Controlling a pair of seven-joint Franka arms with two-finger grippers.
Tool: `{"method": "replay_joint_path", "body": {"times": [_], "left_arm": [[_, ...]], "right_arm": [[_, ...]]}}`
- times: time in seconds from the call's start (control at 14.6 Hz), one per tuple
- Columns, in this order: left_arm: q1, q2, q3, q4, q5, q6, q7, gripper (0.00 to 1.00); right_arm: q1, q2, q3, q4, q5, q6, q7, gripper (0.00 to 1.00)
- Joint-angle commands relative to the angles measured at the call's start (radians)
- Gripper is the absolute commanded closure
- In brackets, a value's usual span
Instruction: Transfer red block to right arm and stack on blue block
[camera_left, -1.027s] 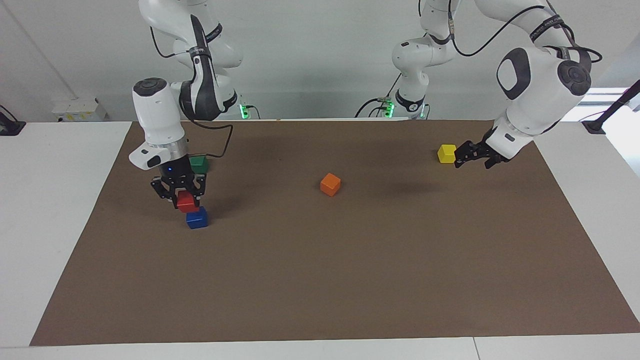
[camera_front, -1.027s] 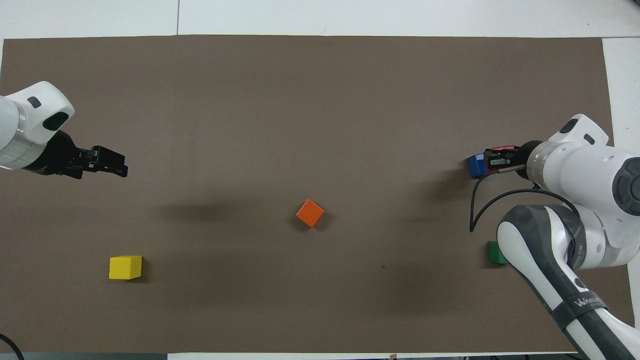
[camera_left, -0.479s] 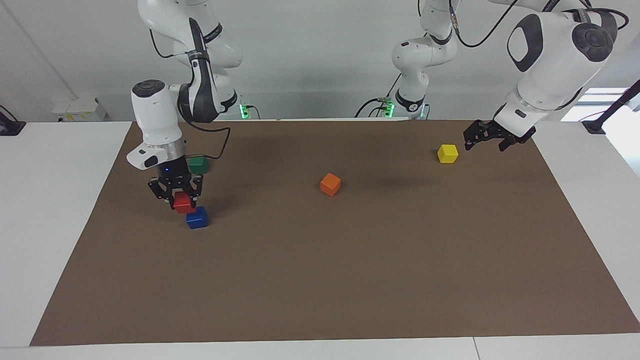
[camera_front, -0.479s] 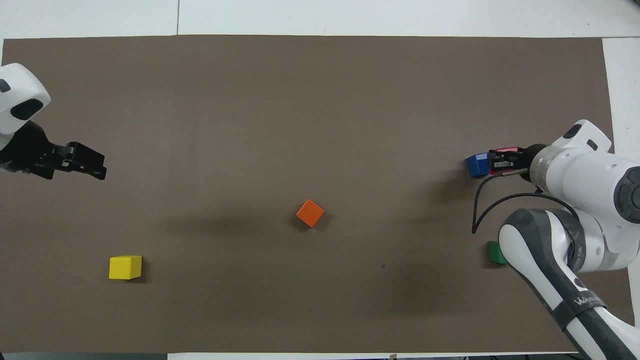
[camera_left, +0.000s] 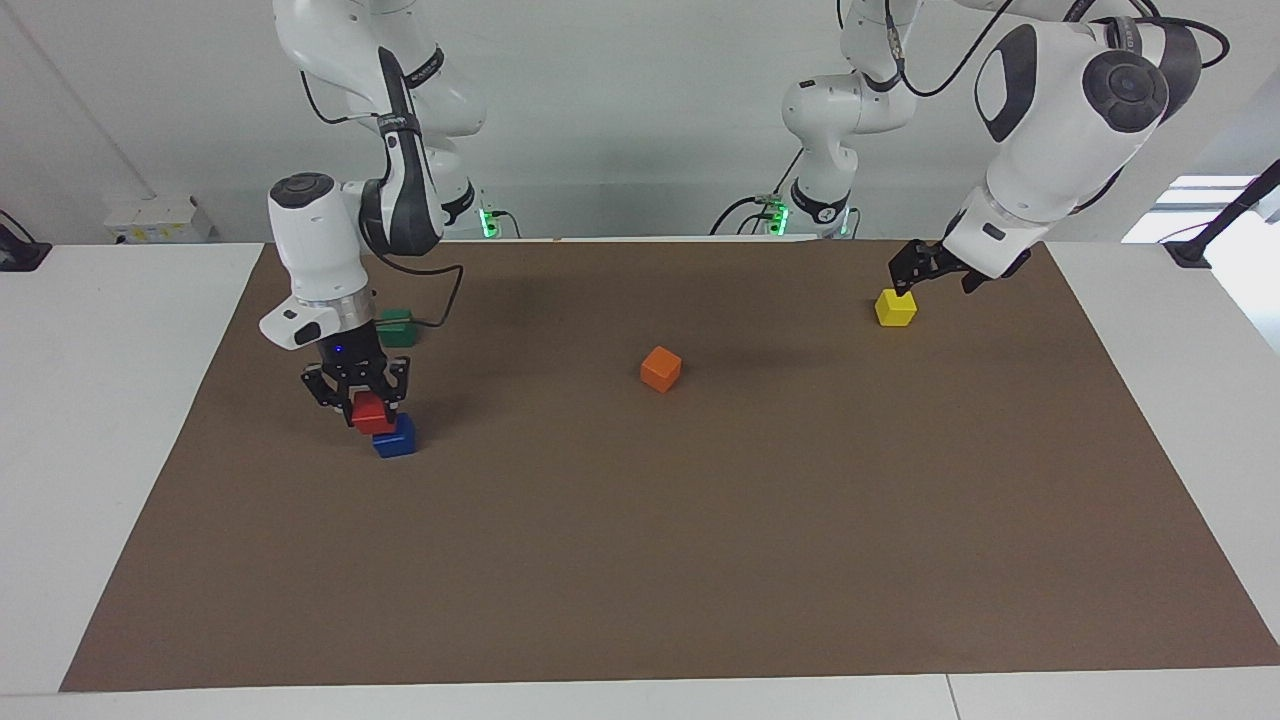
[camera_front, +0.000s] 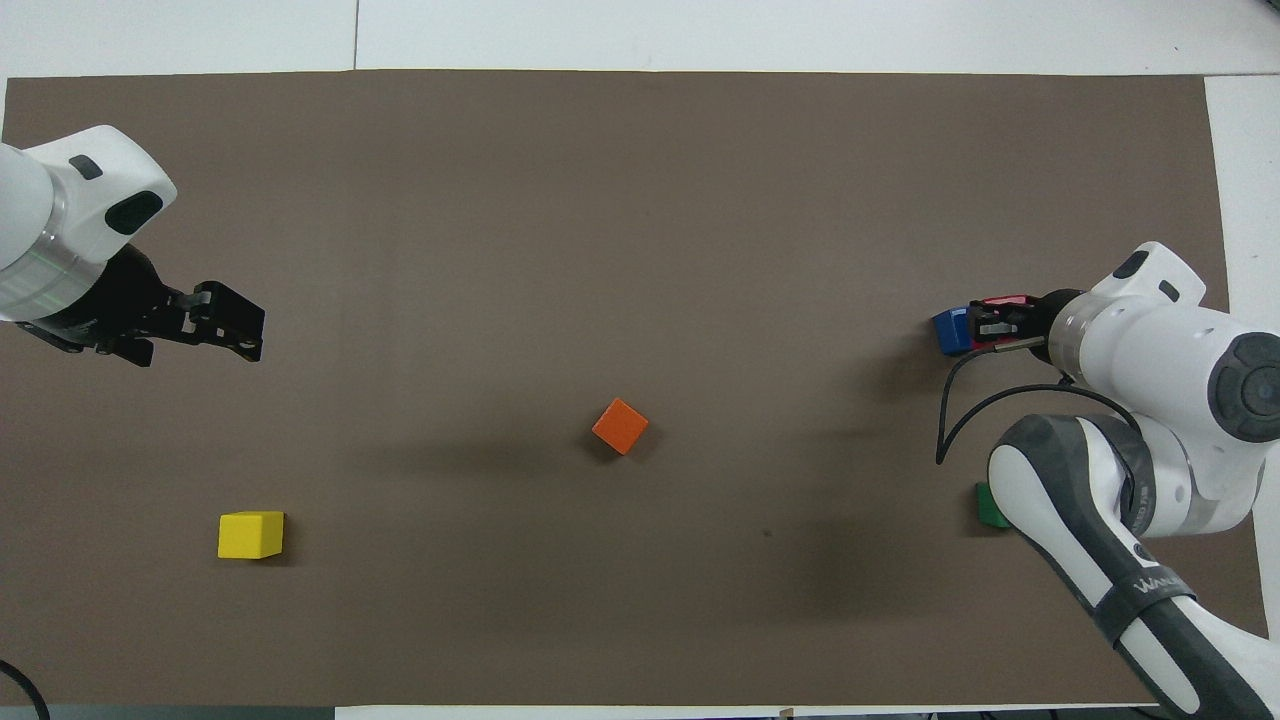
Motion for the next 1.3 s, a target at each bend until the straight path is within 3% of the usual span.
{"method": "replay_joint_path", "body": {"times": [0.0,0.34,0.55,1.23], "left_arm": [[-0.02,-0.07,0.023,-0.057,0.02,-0.02,-0.01,0.0],[-0.019,-0.13,0.026,-0.161,0.016,0.026,-0.012,0.0],[-0.017,-0.122,0.043,-0.159,0.013,0.081,-0.012,0.0],[-0.011,-0.113,0.042,-0.149,0.003,0.098,-0.022,0.0]], "right_arm": [[-0.013,0.036,0.007,0.02,-0.028,0.044,0.0,1.0],[-0.005,0.05,0.009,0.031,-0.028,0.047,0.005,1.0],[-0.001,0.05,0.009,0.029,-0.028,0.047,0.008,1.0],[0.007,0.045,0.009,0.023,-0.028,0.042,0.006,1.0]]}}
